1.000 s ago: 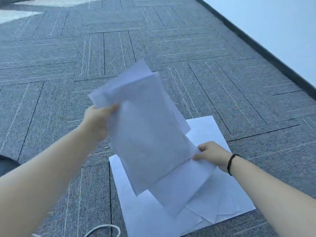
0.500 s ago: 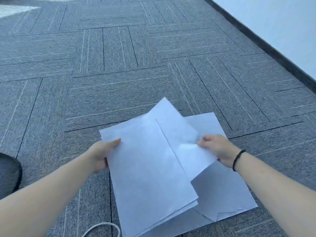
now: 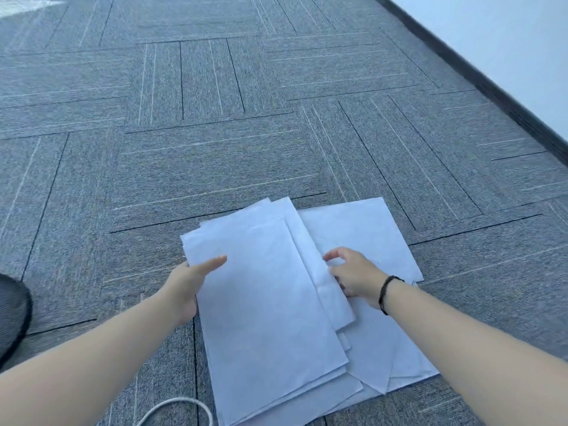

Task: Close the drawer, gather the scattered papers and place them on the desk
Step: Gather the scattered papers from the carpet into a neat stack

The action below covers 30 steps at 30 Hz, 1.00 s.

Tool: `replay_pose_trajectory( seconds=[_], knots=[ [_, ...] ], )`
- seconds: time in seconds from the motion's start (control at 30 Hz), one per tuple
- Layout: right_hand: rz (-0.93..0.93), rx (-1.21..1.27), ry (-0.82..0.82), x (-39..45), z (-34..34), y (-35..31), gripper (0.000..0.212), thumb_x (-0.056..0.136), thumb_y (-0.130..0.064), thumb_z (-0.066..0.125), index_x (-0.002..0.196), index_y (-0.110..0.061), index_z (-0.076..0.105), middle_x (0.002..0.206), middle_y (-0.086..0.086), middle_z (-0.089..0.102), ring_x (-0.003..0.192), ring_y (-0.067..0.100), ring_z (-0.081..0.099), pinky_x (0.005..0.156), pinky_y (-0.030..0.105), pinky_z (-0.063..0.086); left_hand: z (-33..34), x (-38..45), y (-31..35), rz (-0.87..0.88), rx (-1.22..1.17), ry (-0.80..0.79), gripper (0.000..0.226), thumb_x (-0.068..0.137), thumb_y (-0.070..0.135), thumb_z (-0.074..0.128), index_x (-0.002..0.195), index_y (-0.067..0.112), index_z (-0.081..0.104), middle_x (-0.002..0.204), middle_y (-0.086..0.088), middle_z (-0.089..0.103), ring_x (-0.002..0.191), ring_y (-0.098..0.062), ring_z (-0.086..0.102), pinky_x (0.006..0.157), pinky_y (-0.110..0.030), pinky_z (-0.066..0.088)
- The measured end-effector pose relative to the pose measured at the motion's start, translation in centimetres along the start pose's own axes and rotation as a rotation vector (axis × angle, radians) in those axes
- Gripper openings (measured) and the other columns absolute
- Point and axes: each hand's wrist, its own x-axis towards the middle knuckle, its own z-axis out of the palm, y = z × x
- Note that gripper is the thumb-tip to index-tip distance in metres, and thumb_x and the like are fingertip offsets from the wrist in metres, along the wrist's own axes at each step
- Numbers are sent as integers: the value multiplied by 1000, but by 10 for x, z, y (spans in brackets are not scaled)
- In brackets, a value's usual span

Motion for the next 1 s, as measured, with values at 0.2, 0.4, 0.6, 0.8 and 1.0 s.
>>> replay_pose_trajectory(
  seconds=[0.2, 0.4, 0.6, 0.8, 1.0],
  knots=[
    [-162, -283, -154, -6, 53, -13, 30, 86, -14, 44, 102, -9, 70, 103, 9, 76, 95, 26, 70, 82, 38, 56, 9, 0, -7, -49, 49, -101, 36, 87, 5, 70, 122, 0, 67, 109, -22, 77, 87, -36, 77, 79, -49, 60],
    [-157, -813, 272, 11, 5, -29, 75, 74, -52, 71, 139, -25, 47, 135, 5, 51, 127, 26, 51, 101, 41, 45, -20, 11, -6, 11, 26, 25, 39, 87, -3, 67, 126, -5, 64, 123, -24, 69, 85, -33, 71, 82, -49, 57],
    [56, -881, 222, 8, -16, -17, 98, 38, -63, 86, 115, -21, 41, 105, 0, 60, 100, 26, 62, 81, 39, 53, -56, 12, 5, -146, 34, -125, 48, 87, 24, 66, 132, 7, 65, 137, -19, 64, 120, -39, 63, 97, -48, 52],
    [-34, -683, 16, 10, -13, -5, 24, 67, -37, 81, 76, -19, 68, 81, 0, 71, 79, 22, 70, 64, 30, 52, -46, 9, 10, -156, 48, -226, 50, 86, 25, 64, 133, 9, 65, 135, -18, 65, 95, -32, 75, 78, -43, 62],
    [-187, -710, 18, 2, -21, -3, 13, 77, -21, 74, 73, -15, 63, 76, 1, 66, 67, 19, 59, 57, 30, 43, -65, 5, 18, -186, 37, -362, 84, 42, 26, 98, 120, 9, 73, 101, -18, 78, 77, -32, 77, 73, -44, 62]
  ],
)
